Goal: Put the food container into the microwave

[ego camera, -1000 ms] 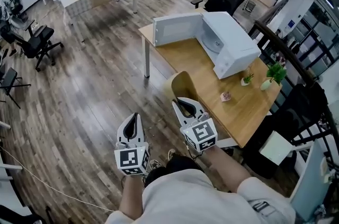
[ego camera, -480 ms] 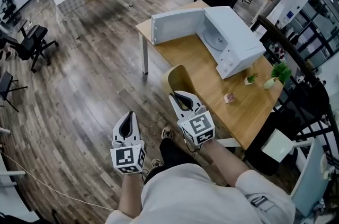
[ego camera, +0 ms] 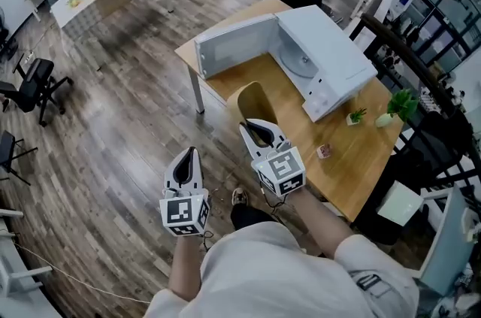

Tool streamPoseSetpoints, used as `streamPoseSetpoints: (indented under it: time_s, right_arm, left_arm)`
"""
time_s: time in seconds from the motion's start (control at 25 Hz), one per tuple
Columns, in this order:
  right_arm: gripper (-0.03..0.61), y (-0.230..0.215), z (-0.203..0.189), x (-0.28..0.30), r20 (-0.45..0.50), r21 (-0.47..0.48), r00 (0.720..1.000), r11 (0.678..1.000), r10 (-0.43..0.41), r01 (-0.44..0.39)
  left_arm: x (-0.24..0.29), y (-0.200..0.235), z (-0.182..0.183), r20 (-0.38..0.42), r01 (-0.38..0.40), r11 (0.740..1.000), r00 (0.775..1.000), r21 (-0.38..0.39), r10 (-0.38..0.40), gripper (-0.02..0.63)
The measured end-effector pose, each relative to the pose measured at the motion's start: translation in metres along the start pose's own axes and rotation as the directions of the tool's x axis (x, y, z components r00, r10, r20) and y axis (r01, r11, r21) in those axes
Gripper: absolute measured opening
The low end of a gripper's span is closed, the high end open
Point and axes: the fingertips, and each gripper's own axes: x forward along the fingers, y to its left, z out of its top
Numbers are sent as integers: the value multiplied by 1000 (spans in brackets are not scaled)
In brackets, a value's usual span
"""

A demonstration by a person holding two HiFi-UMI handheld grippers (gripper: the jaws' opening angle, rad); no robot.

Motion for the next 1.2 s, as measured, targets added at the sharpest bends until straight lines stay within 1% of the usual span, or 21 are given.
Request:
streamPoseSetpoints:
  time_s: [0.2, 0.36, 0.56, 0.76, 0.84, 0.96, 1.08, 1.2]
  right_arm:
    - [28, -46, 1, 25, -20, 12, 1000, 1000, -16, 16]
    - [28, -78, -13, 39, -39, 34, 999, 999, -11, 12]
    - [28, -101, -26, 57, -64, 79, 998, 997, -18, 23]
    - [28, -116, -38, 78, -85, 93, 996, 995, -38, 46]
    - [28, -123, -42, 88, -94, 90, 994, 994, -55, 63]
    - [28, -137, -44, 99, -114, 90, 988, 989, -103, 114]
    - [28, -151, -44, 110, -131, 98, 979, 980, -158, 172]
    - [28, -159, -44, 122, -148, 103, 966, 968, -212, 228]
  left_arm:
    - [56, 0, 6, -25, 27, 1000, 999, -1, -27, 12]
    - [89, -7, 3, -44, 31, 999, 999, 8, -30, 11]
    - [116, -4, 2, -89, 40, 999, 995, 28, -38, 11]
    - [148, 7, 0, -99, 65, 997, 993, 30, -62, 11]
    - [165, 13, -1, -104, 90, 996, 991, 27, -86, 12]
    - [193, 17, -1, -117, 152, 988, 982, 30, -148, 12]
    - [219, 20, 5, -120, 218, 975, 970, 34, -213, 12]
    - [241, 26, 11, -129, 289, 956, 951, 44, -281, 11]
